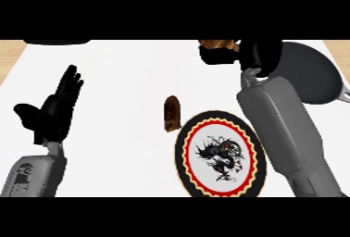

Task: Pick the croissant from the plate and place it in the pan

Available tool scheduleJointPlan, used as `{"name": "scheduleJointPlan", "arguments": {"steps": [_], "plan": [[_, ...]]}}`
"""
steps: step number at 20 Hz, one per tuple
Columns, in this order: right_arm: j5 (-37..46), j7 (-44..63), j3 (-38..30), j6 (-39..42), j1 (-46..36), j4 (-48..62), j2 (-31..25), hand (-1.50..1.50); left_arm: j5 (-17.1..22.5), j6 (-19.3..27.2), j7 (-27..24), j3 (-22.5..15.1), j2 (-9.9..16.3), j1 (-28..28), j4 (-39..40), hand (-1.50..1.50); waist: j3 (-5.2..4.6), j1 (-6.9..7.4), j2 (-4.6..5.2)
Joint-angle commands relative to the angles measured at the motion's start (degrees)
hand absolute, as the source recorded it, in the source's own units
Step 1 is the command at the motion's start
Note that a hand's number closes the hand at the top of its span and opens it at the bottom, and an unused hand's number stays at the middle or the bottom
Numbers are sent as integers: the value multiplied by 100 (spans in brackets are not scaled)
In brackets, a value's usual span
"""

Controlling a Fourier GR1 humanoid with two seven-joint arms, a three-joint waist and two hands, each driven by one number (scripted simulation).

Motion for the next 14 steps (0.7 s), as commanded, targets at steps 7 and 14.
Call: {"name": "scheduleJointPlan", "arguments": {"steps": [7, 14], "plan": [[-947, -1695, -1507, -636, 276, 930, -1319, 150, 2, -101, -205, 101, 15, -42, 269, 0, -1, 0, 23], [-797, -3127, -2042, -1577, 223, 3018, -2164, 150, -141, -20, -13, -133, -115, -79, -46, 0, 10, 192, 98]]}}
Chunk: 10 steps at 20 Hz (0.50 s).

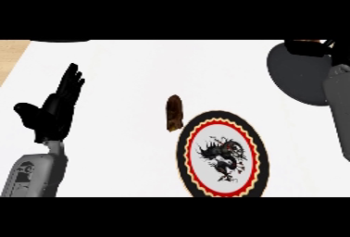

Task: Pick the croissant from the plate and place it in the pan

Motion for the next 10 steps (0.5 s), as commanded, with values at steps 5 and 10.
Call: {"name": "scheduleJointPlan", "arguments": {"steps": [5, 10], "plan": [[140, -1262, -547, -927, -207, 2083, -919, 150, 76, -75, 7, -2, -61, -238, 91, 0, 13, 192, 95], [-236, -2043, -983, -1199, -37, 2721, -1131, 150, -32, -24, 234, -141, -69, -264, -205, 0, 34, 294, 121]]}}
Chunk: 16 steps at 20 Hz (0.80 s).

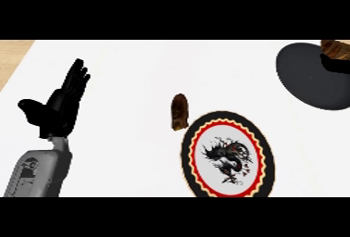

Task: Pick the croissant from the plate and place it in the pan

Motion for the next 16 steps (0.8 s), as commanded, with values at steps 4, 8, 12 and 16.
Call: {"name": "scheduleJointPlan", "arguments": {"steps": [4, 8, 12, 16], "plan": [[-767, -866, -785, -58, -97, 694, -80, 150, 49, -116, -217, 42, 21, 92, 102, 0, 28, 88, 59], [-1042, -783, -988, 905, -196, 1248, 65, -150, -26, -88, -198, -72, -50, 41, 95, 0, 33, 170, 99], [-1384, -1376, -1282, 1541, -143, 1390, -51, -150, -102, 106, -138, -66, -148, -127, 119, 0, 29, 79, 80], [-1468, -1962, -1407, 1241, 39, 1340, -67, -150, -67, 32, -169, -42, -97, 9, 43, 0, 18, 85, 37]]}}
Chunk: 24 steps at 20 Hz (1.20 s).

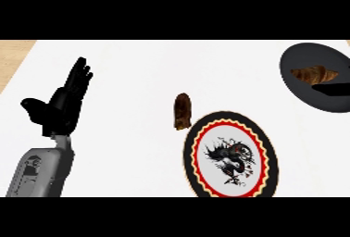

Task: Pick the croissant from the plate and place it in the pan

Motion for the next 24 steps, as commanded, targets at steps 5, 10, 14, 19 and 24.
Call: {"name": "scheduleJointPlan", "arguments": {"steps": [5, 10, 14, 19, 24], "plan": [[-872, -1313, -863, -362, 188, -245, 88, -150, -97, 127, 197, -51, -45, 27, -122, 0, -7, -131, -73], [-1588, -1998, -1424, 525, 595, -202, -7, -150, -15, 81, 244, 73, 29, 316, -191, 0, -28, -297, -166], [-1905, -2100, -1391, 1429, 769, -469, 162, -150, -50, 90, 135, 145, 61, 326, -113, 0, -53, -474, -251], [-2300, -2269, -1322, 2221, 1483, -1334, 188, -150, -169, 222, 19, 187, -5, 388, 74, 0, -65, -598, -287], [-2556, -2024, -1292, 2650, 2436, -2504, 422, -150, 40, -1, -71, 402, 202, 768, -140, 0, -83, -747, -349]]}}
